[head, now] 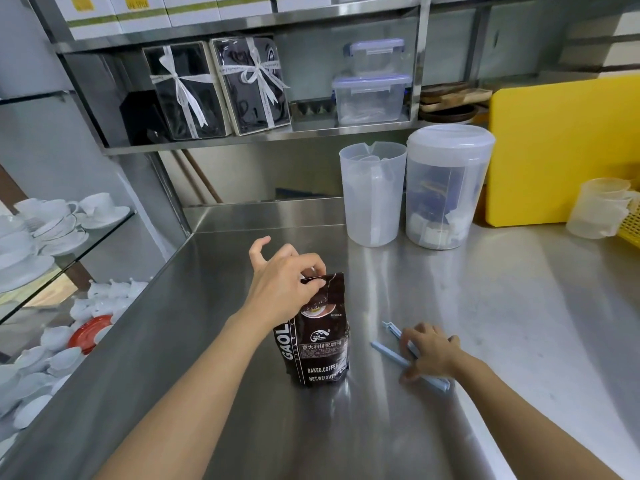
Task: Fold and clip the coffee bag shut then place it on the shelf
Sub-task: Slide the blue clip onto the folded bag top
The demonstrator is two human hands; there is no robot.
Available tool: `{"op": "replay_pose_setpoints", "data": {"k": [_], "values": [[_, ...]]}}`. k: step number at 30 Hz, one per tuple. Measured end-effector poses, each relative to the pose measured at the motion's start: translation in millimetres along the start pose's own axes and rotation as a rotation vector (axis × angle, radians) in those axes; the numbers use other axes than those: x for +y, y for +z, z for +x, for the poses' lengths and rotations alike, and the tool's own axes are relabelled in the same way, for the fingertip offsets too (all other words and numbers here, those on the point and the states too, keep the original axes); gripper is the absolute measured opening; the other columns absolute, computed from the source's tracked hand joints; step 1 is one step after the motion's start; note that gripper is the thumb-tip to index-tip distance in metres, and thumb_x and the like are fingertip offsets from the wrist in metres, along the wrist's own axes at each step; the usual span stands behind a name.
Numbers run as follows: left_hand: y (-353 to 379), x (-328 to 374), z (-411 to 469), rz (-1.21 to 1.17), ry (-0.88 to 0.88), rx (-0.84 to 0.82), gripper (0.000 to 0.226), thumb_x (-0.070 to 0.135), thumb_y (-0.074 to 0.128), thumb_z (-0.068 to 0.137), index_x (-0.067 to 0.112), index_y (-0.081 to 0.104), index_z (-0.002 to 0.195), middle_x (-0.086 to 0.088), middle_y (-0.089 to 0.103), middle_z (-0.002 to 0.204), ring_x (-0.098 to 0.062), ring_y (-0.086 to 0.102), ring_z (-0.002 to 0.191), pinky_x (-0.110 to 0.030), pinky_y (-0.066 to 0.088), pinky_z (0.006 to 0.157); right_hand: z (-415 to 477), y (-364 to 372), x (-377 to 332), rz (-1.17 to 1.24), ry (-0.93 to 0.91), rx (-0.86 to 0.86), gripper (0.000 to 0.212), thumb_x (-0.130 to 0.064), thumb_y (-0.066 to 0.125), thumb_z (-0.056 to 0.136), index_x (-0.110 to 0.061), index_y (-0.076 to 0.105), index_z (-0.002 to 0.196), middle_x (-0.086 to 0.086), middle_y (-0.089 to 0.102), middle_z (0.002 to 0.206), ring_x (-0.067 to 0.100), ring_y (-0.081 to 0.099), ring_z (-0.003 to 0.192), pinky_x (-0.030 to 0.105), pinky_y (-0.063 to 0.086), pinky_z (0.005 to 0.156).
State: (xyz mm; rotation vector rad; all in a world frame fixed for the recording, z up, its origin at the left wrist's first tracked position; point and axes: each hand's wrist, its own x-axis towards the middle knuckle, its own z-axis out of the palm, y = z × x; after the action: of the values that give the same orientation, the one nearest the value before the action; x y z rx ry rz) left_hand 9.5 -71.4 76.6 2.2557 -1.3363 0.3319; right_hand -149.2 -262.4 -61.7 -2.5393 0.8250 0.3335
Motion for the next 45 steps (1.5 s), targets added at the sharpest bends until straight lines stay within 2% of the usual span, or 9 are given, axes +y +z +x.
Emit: {"op": "replay_pose_setpoints", "data": {"k": [5,10,14,17,21,27,32,37,45], "values": [[-0.1,1.1,1.2,0.02,0.01,-0.003,0.002,0.029,0.065,0.079,0.029,0.063,0.081,0.005,0.062,0.083,-0.002,0.049,0.093,-0.039,-0.008,0.11,-1.1,1.0,7.6,-0.03,-0.017,0.088,0.033,-0.03,0.066,0.073,-0.033,0.036,0.059,-0.001,0.037,0.099,0.026,0.047,0.108,0.034,0.029,0.078],[-1.9,2.5,2.4,0.014,0.016,-0.001,0.003,0.03,0.065,0.079,0.028,0.064,0.082,0.006,0.063,0.083,-0.003,0.049,0.094,-0.036,-0.01,0.109,-4.2,-17.0,5.8,0.505,-0.104,0.167,0.02,-0.009,0.07,0.072,-0.021,0.056,0.066,0.01,0.053,0.09,0.025,0.054,0.077,0.029,0.04,0.066],[-3.4,1.5,2.4,0.02,0.019,-0.005,0.004,0.03,0.065,0.079,0.029,0.063,0.082,0.006,0.062,0.083,-0.004,0.049,0.094,-0.037,-0.01,0.109,-14.9,-45.3,-5.2,0.812,-0.216,0.077,0.014,-0.009,0.07,0.074,-0.015,0.058,0.07,0.014,0.049,0.07,0.025,0.045,0.067,0.032,0.033,0.062],[-4.6,2.1,2.5,0.021,0.017,-0.01,0.004,0.03,0.065,0.079,0.028,0.064,0.082,0.006,0.063,0.083,-0.004,0.049,0.095,-0.036,-0.01,0.109,-22.8,-69.5,-22.2,0.733,-0.326,0.039,0.009,-0.01,0.068,0.076,-0.012,0.059,0.074,0.013,0.058,0.083,0.022,0.054,0.075,0.036,0.04,0.072],[-6.2,2.9,3.5,0.026,0.021,-0.016,0.003,0.03,0.064,0.08,0.029,0.064,0.083,0.007,0.063,0.083,-0.003,0.048,0.096,-0.037,-0.01,0.109,-24.3,-93.9,-45.9,0.372,-0.454,0.106,0.008,-0.014,0.068,0.076,-0.015,0.061,0.079,0.005,0.059,0.106,0.018,0.054,0.094,0.03,0.041,0.088],[-6.5,4.0,2.8,0.033,0.029,-0.025,0.005,0.03,0.064,0.08,0.028,0.064,0.084,0.01,0.06,0.08,0.0,0.046,0.095,-0.033,-0.012,0.107,-21.3,-110.5,-72.9,0.108,-0.468,0.106,0.012,-0.021,0.067,0.077,-0.027,0.061,0.086,0.007,0.062,0.106,0.023,0.056,0.093,0.039,0.047,0.086],[-5.8,2.0,2.8,0.034,0.009,-0.025,0.002,0.032,0.064,0.079,0.03,0.064,0.081,0.007,0.063,0.083,0.002,0.043,0.089,-0.037,-0.011,0.11,-27.7,-112.7,-91.0,0.222,-0.532,0.169,0.033,-0.012,0.07,0.074,-0.023,0.057,0.102,-0.001,0.064,0.101,0.017,0.059,0.093,0.025,0.045,0.08],[-5.9,5.3,3.8,0.049,0.015,-0.023,0.001,0.03,0.064,0.078,0.029,0.064,0.079,0.009,0.061,0.082,0.001,0.037,0.086,-0.033,-0.012,0.108,-25.4,-110.9,-105.9,0.279,-0.525,0.186,0.046,-0.015,0.074,0.07,-0.022,0.052,0.11,0.003,0.066,0.106,0.018,0.06,0.102,0.031,0.047,0.09],[-10.0,10.4,3.1,0.047,-0.012,-0.046,0.008,0.027,0.063,0.08,0.023,0.069,0.084,0.002,0.034,0.09,0.005,0.011,0.081,-0.033,-0.011,0.107,-22.1,-105.8,-129.6,0.147,-0.638,0.258,0.029,-0.015,0.072,0.071,-0.011,0.066,0.099,0.011,0.056,0.103,0.012,0.046,0.083,0.012,0.034,0.063]]}}
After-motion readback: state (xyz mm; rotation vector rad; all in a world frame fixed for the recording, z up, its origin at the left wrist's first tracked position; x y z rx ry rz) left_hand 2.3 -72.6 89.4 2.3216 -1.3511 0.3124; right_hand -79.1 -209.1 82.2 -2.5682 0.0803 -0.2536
